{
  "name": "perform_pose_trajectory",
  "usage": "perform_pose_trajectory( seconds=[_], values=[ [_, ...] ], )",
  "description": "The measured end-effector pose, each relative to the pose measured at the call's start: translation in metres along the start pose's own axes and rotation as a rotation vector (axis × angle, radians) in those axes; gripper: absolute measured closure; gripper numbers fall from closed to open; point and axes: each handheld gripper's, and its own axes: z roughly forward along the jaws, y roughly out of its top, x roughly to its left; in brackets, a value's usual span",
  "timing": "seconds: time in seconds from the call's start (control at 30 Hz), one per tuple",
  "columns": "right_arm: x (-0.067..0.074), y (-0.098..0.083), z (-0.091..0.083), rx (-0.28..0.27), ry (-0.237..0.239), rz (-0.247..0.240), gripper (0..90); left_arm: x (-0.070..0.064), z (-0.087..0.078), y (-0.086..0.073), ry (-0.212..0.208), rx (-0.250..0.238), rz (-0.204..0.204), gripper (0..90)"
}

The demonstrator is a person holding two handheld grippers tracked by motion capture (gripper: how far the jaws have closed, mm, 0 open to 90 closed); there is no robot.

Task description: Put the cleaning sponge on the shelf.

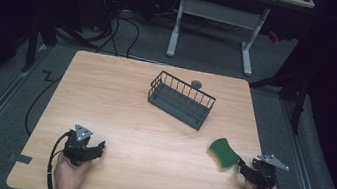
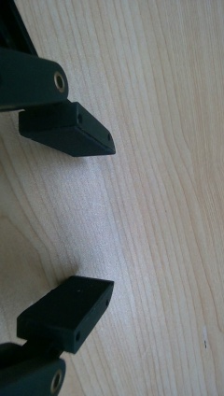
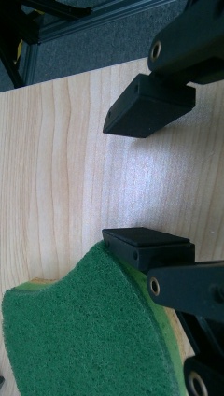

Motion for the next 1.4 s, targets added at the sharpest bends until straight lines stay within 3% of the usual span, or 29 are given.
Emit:
perform_pose_trajectory(
  seconds=[0.53, 0.77, 1.03, 1.4],
  values=[
    [0.0, 0.0002, 0.0001, 0.0, 0.0, -0.001, 43.3, 0.0007, 0.0001, 0.0004, -0.007, -0.003, -0.01, 30.1],
    [-0.001, 0.0003, 0.0, 0.0, 0.009, -0.008, 43.6, 0.0069, -0.0007, 0.0, -0.056, -0.018, -0.053, 28.3],
    [-0.0012, 0.0002, -0.0001, 0.0, 0.013, -0.01, 44.2, 0.0008, 0.0009, 0.0012, -0.006, -0.001, 0.0, 30.5],
    [-0.0011, 0.0002, 0.0, -0.001, 0.012, -0.012, 44.2, 0.0006, 0.0019, 0.0021, 0.003, -0.004, -0.005, 31.9]
  ],
)
